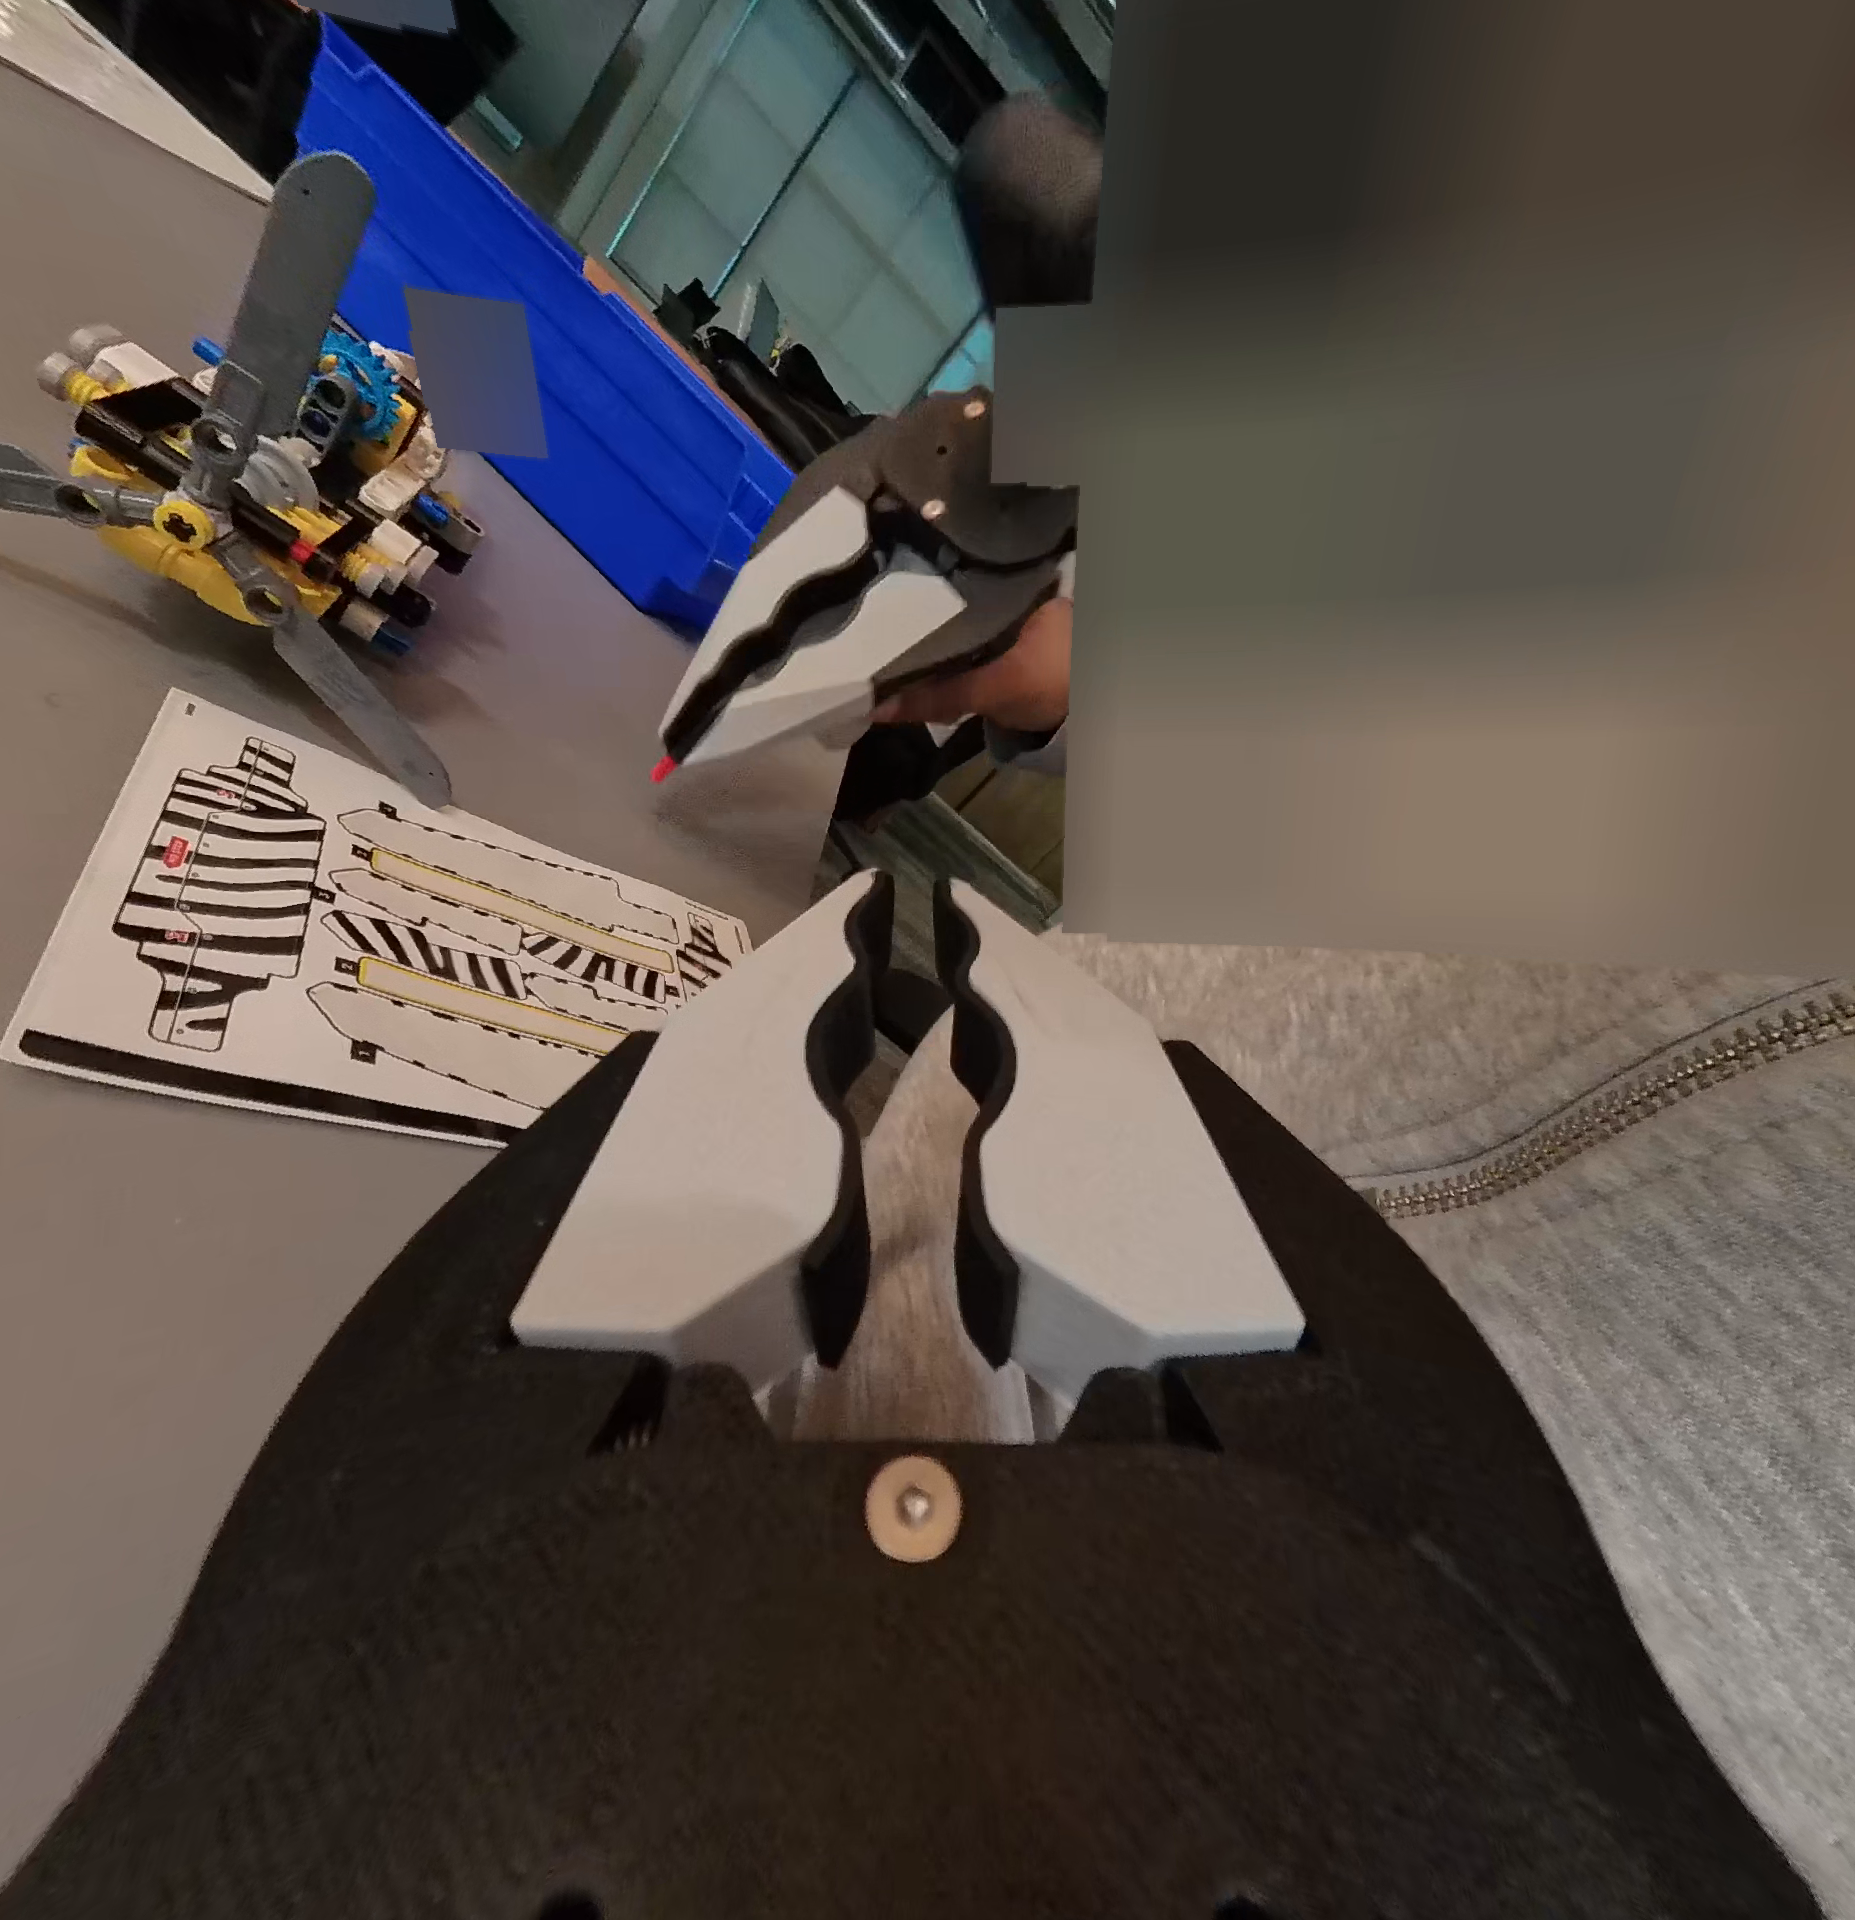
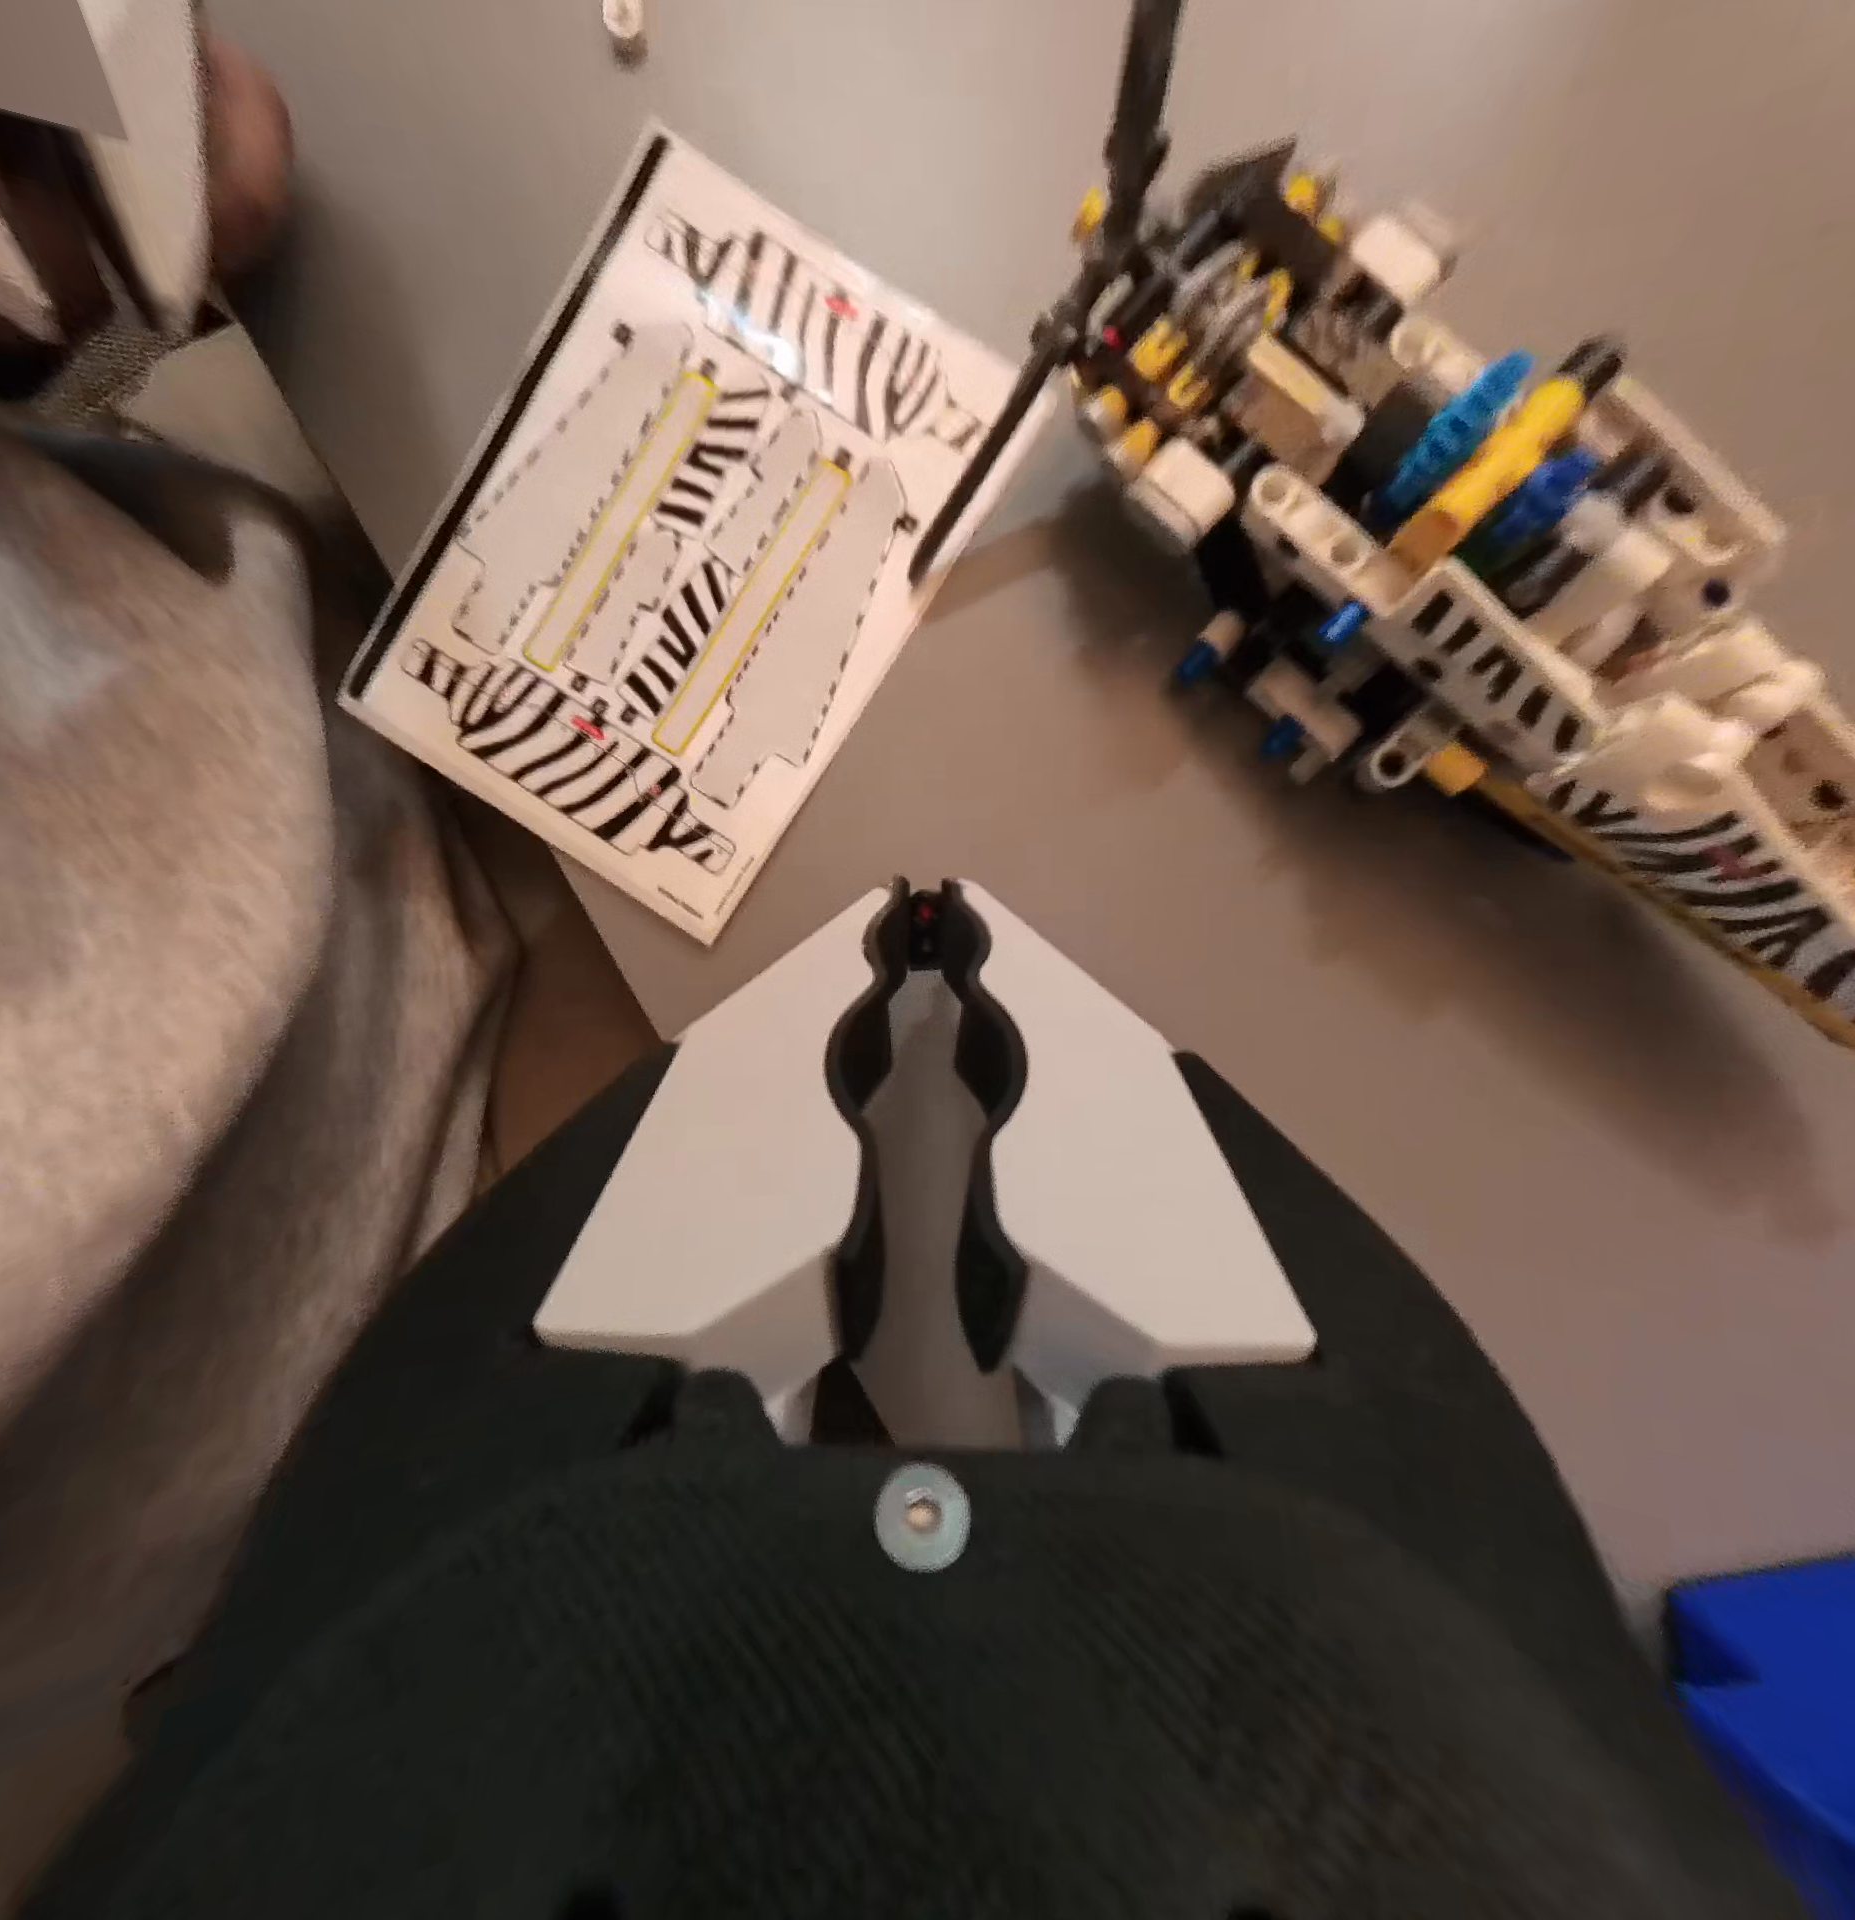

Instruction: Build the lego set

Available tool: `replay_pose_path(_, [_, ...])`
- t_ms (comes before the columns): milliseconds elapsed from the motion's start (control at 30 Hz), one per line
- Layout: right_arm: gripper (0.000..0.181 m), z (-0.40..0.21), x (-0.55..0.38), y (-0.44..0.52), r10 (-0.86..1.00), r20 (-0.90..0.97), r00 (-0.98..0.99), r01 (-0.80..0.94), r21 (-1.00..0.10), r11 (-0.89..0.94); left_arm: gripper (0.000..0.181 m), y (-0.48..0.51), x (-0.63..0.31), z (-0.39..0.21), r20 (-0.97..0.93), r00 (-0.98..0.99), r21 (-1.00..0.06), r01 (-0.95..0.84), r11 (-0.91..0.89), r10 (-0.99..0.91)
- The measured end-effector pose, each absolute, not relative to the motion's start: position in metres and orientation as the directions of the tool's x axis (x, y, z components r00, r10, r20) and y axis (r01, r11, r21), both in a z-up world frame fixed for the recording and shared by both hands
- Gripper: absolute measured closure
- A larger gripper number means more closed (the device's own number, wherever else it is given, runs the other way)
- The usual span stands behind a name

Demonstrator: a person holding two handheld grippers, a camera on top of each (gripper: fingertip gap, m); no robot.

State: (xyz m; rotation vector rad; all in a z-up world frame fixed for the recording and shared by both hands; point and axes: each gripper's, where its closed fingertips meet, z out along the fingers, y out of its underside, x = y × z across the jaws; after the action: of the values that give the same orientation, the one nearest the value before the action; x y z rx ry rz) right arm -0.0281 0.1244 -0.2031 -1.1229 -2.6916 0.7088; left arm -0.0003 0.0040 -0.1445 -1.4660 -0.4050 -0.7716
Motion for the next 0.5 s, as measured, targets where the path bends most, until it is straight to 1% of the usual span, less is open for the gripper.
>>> replay_pose_path(33, [0.177, -0.218, -0.023, 0.128, 0.707, -0.071, -0.704, 0.659, -0.436, 0.613, 0.177, 0.004, 0.000, -0.145, 0.674, 0.707, -0.732, 0.677, -0.073, -0.215])
replay_pose_path(100, [0.176, -0.229, -0.020, 0.130, 0.716, -0.111, -0.689, 0.680, -0.440, 0.586, 0.177, 0.005, 0.000, -0.146, 0.675, 0.706, -0.733, 0.676, -0.078, -0.214])
replay_pose_path(167, [0.177, -0.225, -0.021, 0.135, 0.706, -0.055, -0.707, 0.659, -0.416, 0.627, 0.177, 0.004, 0.000, -0.145, 0.680, 0.700, -0.727, 0.683, -0.075, -0.218])
replay_pose_path(267, [0.177, -0.208, -0.025, 0.129, 0.712, -0.053, -0.700, 0.649, -0.464, 0.604, 0.177, 0.004, -0.001, -0.144, 0.679, 0.702, -0.728, 0.682, -0.070, -0.217])
replay_pose_path(500, [0.177, -0.198, -0.023, 0.119, 0.683, -0.003, -0.730, 0.603, -0.474, 0.642, 0.177, 0.005, 0.000, -0.146, 0.676, 0.706, -0.732, 0.677, -0.076, -0.213])
